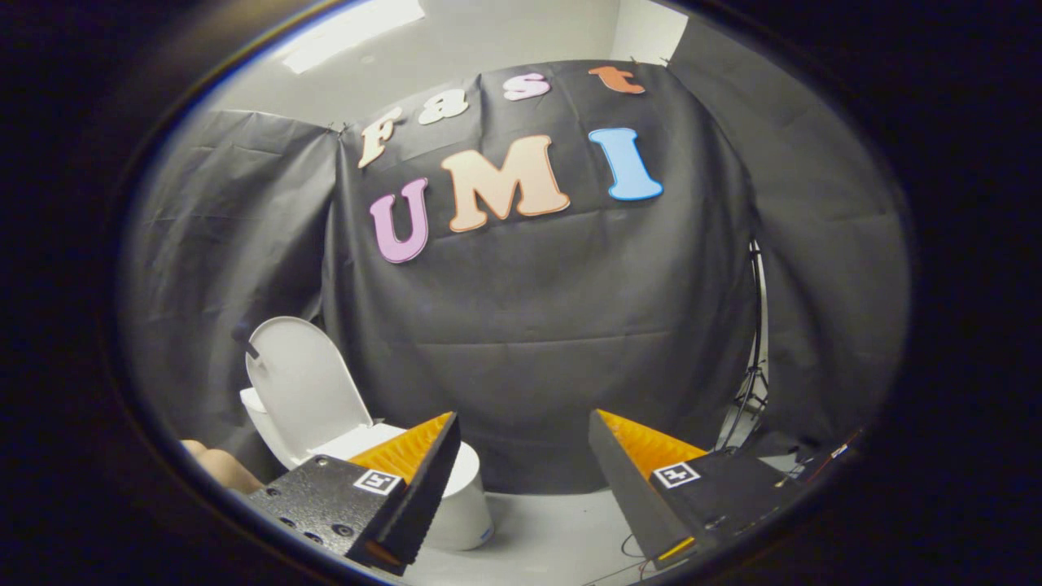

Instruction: Open the toilet lid.

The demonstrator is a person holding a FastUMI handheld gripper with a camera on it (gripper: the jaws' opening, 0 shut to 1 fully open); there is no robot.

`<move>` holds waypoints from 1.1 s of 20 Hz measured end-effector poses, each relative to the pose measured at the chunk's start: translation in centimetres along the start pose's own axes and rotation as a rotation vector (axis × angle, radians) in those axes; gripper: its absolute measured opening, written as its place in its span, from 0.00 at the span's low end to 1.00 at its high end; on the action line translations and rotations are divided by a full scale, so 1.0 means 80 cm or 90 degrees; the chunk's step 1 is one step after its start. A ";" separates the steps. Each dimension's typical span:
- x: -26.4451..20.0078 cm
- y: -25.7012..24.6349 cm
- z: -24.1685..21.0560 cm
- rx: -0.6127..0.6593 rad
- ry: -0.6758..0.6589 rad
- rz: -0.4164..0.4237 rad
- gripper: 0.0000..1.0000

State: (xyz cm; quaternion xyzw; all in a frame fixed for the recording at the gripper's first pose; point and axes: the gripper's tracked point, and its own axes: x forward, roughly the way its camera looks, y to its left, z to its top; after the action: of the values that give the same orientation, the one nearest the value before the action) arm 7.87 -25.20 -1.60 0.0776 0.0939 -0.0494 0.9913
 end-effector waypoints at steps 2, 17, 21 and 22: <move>-0.009 0.003 0.003 -0.006 -0.002 0.005 0.96; -0.010 0.052 -0.040 0.003 0.056 0.055 0.97; -0.015 0.060 -0.051 -0.001 0.069 0.051 0.97; -0.016 0.060 -0.054 -0.004 0.077 0.046 0.97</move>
State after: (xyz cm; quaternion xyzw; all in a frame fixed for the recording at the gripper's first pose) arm 6.38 -19.64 -4.88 0.0810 0.1506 -0.0083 0.9852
